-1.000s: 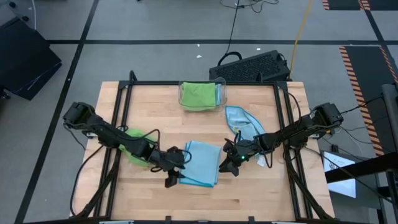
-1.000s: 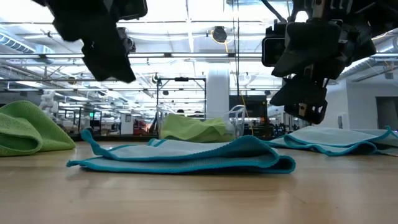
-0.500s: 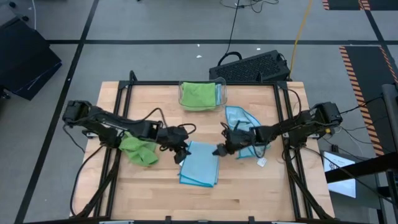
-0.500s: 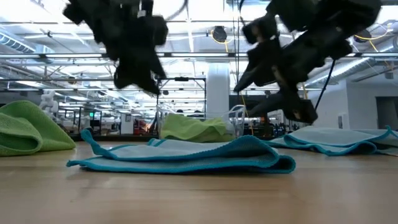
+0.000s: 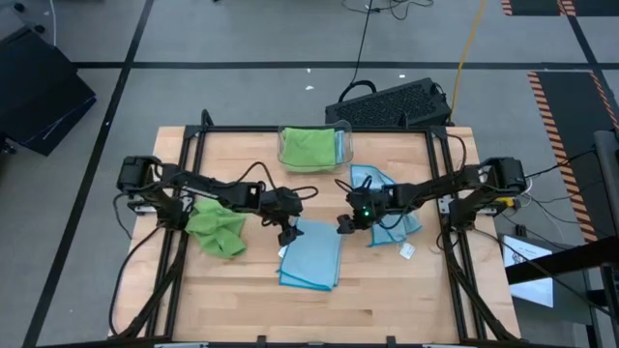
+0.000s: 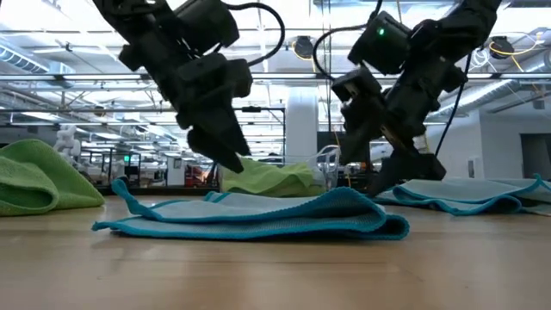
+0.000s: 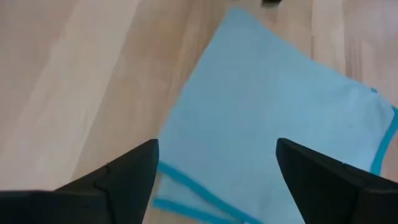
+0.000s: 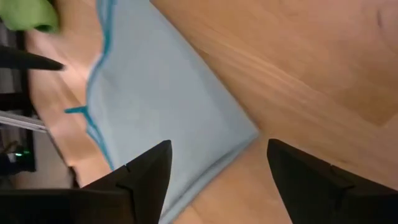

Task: Fold microfiber towels
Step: Fold the left blue microfiber cloth

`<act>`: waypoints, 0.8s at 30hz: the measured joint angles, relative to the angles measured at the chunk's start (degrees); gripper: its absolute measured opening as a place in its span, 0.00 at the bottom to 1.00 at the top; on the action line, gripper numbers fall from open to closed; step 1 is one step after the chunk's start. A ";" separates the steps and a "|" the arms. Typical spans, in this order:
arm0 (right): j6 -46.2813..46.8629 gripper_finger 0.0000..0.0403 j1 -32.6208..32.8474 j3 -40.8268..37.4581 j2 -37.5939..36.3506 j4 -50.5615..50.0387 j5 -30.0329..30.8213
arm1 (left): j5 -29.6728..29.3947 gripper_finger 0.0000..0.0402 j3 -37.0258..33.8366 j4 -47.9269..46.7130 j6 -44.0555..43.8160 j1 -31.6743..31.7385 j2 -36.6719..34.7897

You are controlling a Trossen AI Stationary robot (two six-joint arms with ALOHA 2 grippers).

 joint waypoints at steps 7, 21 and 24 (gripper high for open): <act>-0.23 0.64 0.05 0.22 7.20 7.39 -5.03 | 5.39 0.74 0.02 2.63 0.59 3.90 3.20; -0.13 0.50 0.00 0.07 10.06 13.52 -6.61 | 9.37 0.56 0.26 -2.91 8.25 4.73 8.13; -0.13 0.48 -0.61 0.05 10.03 13.50 -6.97 | 8.37 0.44 0.31 -4.93 9.87 3.72 8.09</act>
